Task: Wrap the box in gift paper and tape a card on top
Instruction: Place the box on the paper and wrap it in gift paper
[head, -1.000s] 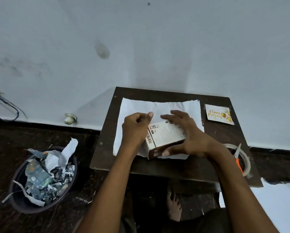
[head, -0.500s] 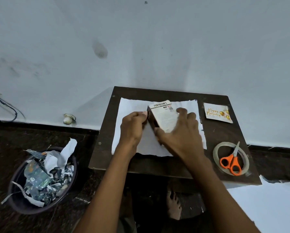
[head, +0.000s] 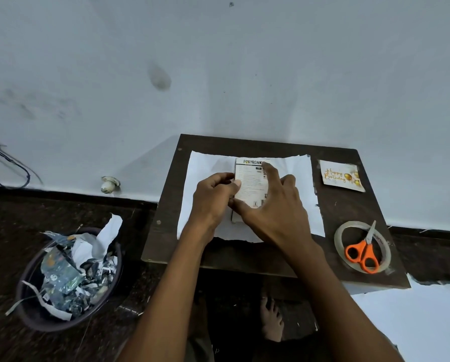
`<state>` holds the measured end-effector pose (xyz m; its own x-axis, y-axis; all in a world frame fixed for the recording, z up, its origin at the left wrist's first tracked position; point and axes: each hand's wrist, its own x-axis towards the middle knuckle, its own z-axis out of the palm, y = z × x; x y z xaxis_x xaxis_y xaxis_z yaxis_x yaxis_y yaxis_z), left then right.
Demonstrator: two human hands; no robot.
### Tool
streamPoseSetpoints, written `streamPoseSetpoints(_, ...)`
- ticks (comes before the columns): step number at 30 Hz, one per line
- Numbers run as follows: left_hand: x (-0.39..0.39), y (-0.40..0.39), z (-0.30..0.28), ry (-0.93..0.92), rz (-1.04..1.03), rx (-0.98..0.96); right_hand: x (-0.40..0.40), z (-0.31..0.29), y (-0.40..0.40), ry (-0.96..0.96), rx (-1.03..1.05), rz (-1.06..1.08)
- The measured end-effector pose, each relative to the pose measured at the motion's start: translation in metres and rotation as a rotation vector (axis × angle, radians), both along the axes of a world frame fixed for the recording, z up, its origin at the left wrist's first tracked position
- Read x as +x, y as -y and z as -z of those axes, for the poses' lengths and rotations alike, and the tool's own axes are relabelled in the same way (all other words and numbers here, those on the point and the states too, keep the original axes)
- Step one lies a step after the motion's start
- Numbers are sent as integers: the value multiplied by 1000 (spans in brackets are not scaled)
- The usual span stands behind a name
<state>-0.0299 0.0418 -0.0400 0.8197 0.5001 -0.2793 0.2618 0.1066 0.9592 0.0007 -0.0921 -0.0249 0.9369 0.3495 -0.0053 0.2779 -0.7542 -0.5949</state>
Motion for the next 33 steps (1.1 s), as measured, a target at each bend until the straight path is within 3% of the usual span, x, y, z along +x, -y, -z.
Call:
streamPoseSetpoints(11,-1,1,-1,10,-18,-11,12,6,8,-66,89,-47)
streamPoseSetpoints(21,-1,8,1,0,-32,167,8,9,5,-54,-19,-51)
streamPoseSetpoints(30,-3,14,0,0,-32,254,5,14,9,-74,1,-92)
streamPoseSetpoints(33,-3,15,-1,-12,-39,267,2,11,10,-2,56,-95)
